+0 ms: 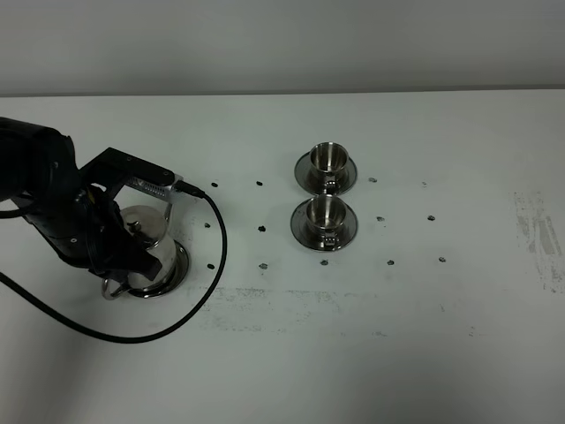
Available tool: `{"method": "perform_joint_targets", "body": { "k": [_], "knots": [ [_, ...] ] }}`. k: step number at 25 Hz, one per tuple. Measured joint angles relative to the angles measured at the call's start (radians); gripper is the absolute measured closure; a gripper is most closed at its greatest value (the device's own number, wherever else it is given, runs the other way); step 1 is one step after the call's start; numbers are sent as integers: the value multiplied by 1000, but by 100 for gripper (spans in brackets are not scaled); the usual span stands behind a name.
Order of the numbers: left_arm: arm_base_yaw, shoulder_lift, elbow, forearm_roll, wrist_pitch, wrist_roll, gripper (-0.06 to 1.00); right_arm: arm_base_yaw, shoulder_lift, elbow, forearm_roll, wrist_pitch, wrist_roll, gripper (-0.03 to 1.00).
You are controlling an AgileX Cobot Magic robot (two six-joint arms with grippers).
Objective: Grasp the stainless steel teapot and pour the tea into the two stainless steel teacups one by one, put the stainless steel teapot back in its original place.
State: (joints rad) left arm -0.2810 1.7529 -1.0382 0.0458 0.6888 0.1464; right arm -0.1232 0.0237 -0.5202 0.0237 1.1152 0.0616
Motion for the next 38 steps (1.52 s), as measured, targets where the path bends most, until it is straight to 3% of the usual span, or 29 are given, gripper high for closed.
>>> {"method": "perform_joint_targets", "body": {
  "k": [8,14,21,25,33,38],
  "knots": [
    [0,-151,0,5,117,16,74,0,0,0,0,0,0,69],
    [0,-140,-59,31,177,47,74,0,0,0,0,0,0,69],
    [-4,58,-392,29,245,156,74,0,0,0,0,0,0,69],
    [-29,218,-621,19,320,267,74,0,0,0,0,0,0,69],
    [-85,478,-1050,12,447,383,74,0,0,0,0,0,0,69],
    [-123,564,-1168,48,478,490,74,0,0,0,0,0,0,69]
  ]
}}
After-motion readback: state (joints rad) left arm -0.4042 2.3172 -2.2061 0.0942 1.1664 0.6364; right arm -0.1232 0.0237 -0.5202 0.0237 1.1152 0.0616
